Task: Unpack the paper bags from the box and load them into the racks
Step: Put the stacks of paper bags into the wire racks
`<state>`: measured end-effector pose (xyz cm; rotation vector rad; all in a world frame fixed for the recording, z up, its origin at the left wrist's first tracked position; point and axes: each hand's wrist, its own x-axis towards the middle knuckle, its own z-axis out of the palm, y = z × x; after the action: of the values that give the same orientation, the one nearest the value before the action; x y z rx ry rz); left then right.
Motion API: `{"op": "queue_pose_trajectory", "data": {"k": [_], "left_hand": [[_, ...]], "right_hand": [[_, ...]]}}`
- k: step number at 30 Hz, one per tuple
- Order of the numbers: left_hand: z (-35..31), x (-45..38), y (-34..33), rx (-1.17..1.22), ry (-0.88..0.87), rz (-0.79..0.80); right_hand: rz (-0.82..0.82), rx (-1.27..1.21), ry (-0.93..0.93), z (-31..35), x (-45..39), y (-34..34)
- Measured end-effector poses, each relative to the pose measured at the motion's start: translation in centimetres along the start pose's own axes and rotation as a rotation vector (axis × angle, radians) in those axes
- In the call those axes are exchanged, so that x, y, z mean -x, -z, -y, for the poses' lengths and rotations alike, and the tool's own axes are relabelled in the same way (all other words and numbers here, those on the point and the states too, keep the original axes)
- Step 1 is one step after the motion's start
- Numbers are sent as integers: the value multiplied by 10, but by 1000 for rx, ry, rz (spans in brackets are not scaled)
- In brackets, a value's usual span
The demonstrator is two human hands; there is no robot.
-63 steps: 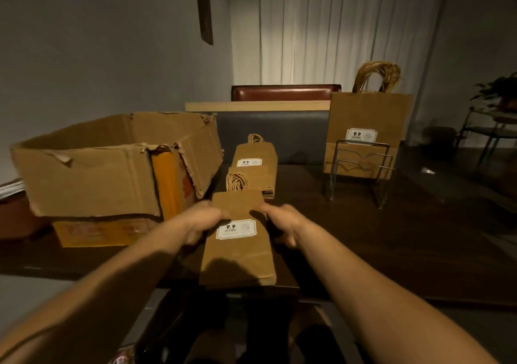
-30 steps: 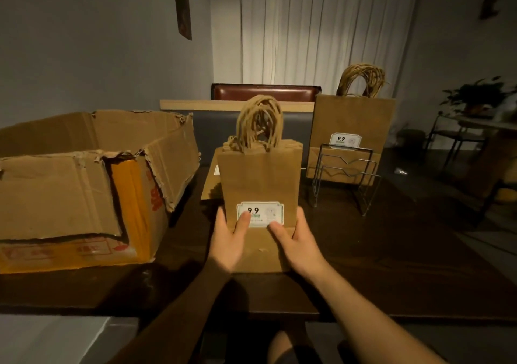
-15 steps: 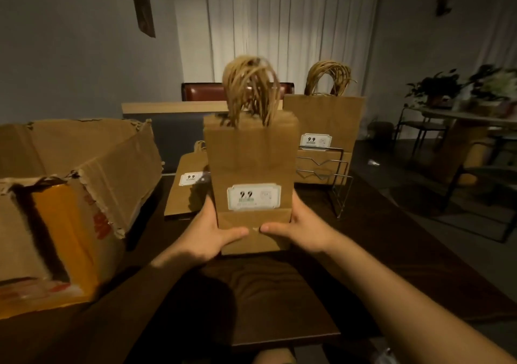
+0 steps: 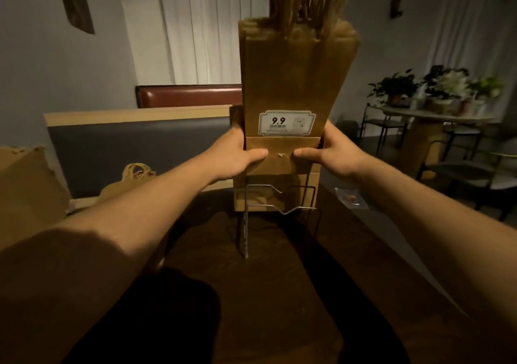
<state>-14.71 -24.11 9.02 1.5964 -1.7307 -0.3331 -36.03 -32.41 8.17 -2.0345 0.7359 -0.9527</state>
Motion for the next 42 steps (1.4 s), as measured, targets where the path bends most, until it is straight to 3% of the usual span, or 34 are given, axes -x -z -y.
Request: {"op": "queue_pose_trajectory", "data": {"k": [3, 7, 11, 15, 19, 23, 26, 28, 30, 33, 39, 42], "left_hand": [[24, -15, -20, -18, 73, -30], [52, -12, -47, 40, 153, 49], [73, -3, -52, 105, 335, 68], [67, -22, -58, 54, 166, 75], [73, -28, -58, 17, 223, 164], [73, -28, -55, 42, 331, 204], [65, -26, -49, 54, 422, 269], [60, -25, -47, 15, 386, 176], [55, -24, -48, 12, 337, 38], [53, -16, -59, 175, 376, 19], [70, 3, -76, 227, 443, 106], [55, -1, -66, 253, 412, -39]], "right_hand": [[-36, 45, -17, -30, -10, -3], [-39, 84, -54, -65, -11, -15], [73, 171, -115, -88, -12, -20], [100, 56, -206, -89, -18, -22], [171, 53, -328, -91, -14, -27], [27, -72, -418, -93, -2, -30], [89, 101, -467, -96, 7, -27], [125, 104, -488, -91, 10, -24], [46, 100, -442, -83, 7, -21], [-64, 162, -369, -64, 0, -24], [-63, 300, -359, -51, -2, -35], [-18, 261, -404, -51, 4, -30]]}}
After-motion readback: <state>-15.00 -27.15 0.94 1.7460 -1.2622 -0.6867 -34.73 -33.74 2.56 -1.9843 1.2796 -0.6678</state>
